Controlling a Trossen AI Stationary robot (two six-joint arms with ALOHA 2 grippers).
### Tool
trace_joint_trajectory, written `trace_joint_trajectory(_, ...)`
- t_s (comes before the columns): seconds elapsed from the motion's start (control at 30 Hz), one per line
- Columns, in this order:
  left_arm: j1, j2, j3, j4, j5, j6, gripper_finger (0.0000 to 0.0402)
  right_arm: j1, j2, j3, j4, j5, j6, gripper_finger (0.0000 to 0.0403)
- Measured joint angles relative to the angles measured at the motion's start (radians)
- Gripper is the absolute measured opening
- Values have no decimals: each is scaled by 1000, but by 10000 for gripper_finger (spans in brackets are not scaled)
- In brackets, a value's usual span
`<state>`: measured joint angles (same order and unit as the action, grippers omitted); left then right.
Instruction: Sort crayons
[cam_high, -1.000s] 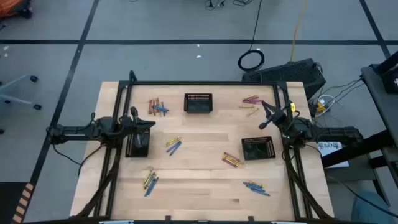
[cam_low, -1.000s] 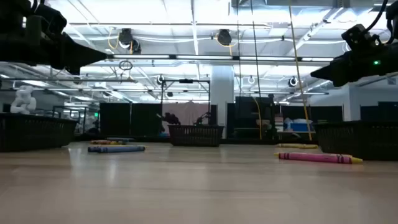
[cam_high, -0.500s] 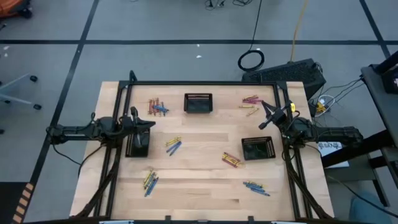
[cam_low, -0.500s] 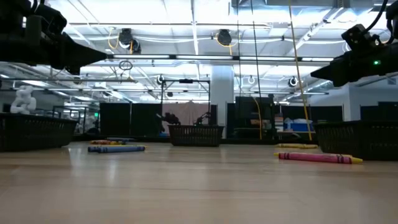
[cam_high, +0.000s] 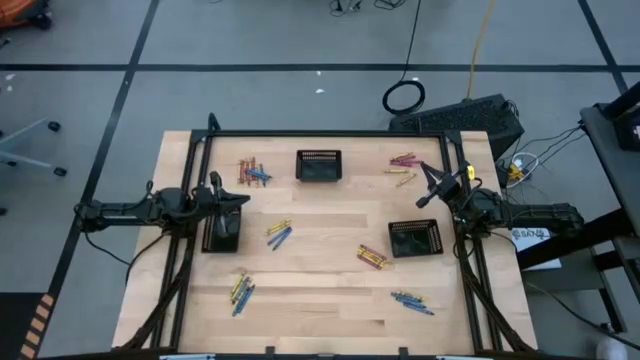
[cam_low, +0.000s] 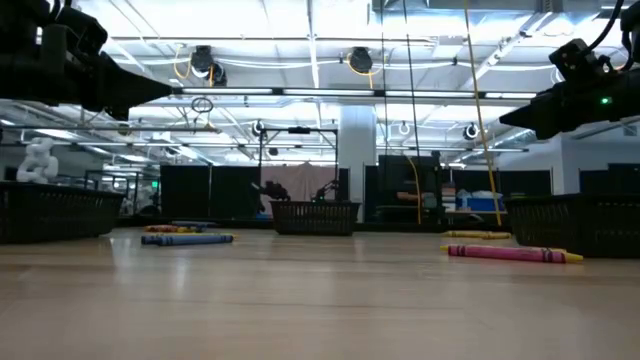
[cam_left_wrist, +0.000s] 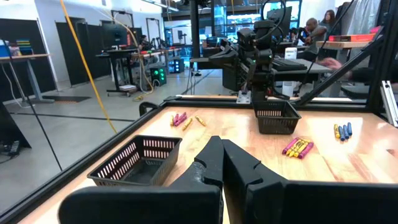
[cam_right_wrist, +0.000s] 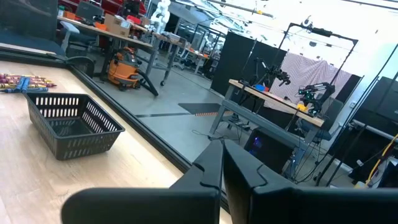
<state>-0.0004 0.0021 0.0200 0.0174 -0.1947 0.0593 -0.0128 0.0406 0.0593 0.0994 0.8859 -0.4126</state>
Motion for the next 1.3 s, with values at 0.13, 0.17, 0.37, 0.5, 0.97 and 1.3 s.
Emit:
trace_joint_trajectory(0.13,0,0,0,0,0,0,0,0,0,0,0,0,0,0)
trace_joint_trajectory(0.17,0,0,0,0,0,0,0,0,0,0,0,0,0,0)
trace_joint_trajectory(0.37,0,0,0,0,0,0,0,0,0,0,0,0,0,0)
trace_joint_trajectory(0.5,0,0,0,0,0,0,0,0,0,0,0,0,0,0)
trace_joint_trajectory(0.97,0,0,0,0,0,0,0,0,0,0,0,0,0,0)
trace_joint_trajectory(1.3,0,0,0,0,0,0,0,0,0,0,44,-53,-347,0)
